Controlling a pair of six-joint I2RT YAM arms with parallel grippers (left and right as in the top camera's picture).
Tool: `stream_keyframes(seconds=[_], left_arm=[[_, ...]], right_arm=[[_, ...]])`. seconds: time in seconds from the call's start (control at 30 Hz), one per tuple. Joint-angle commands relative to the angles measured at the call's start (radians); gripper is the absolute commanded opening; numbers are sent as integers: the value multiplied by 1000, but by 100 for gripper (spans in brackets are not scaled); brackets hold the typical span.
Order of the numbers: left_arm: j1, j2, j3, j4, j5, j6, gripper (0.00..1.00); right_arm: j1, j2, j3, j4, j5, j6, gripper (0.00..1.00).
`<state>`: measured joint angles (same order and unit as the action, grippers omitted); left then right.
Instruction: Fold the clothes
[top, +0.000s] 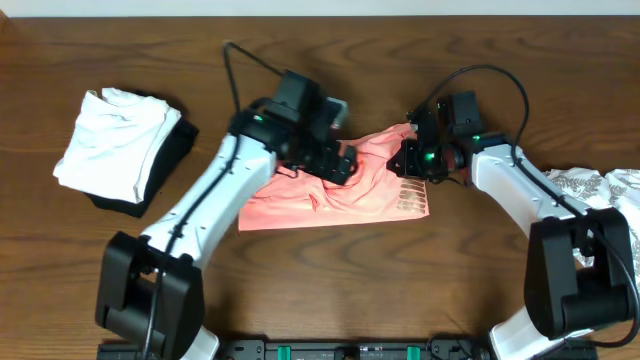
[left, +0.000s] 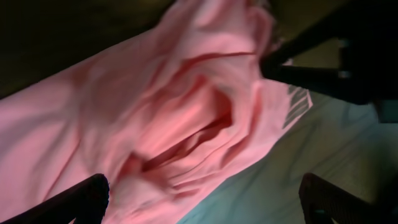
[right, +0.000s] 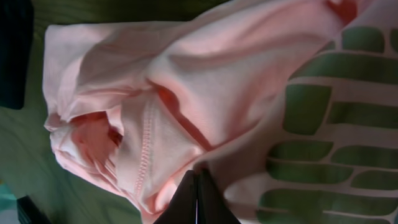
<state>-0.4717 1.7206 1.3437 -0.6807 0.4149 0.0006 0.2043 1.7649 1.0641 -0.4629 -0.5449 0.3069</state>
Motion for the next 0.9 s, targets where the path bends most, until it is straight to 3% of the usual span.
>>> stream_keyframes(seconds=[0.0, 0.57, 0.87], left_arm=[[-35, 23, 15, 21, -64, 10, 98], [-55, 225, 14, -1, -71, -5, 98], [-55, 238, -13, -70, -219, -5, 98]], right_arm=[[0, 8, -5, 2, 0, 11, 2], [6, 17, -26, -18, 150, 28, 8], [14, 127, -27, -8, 148, 31, 9]])
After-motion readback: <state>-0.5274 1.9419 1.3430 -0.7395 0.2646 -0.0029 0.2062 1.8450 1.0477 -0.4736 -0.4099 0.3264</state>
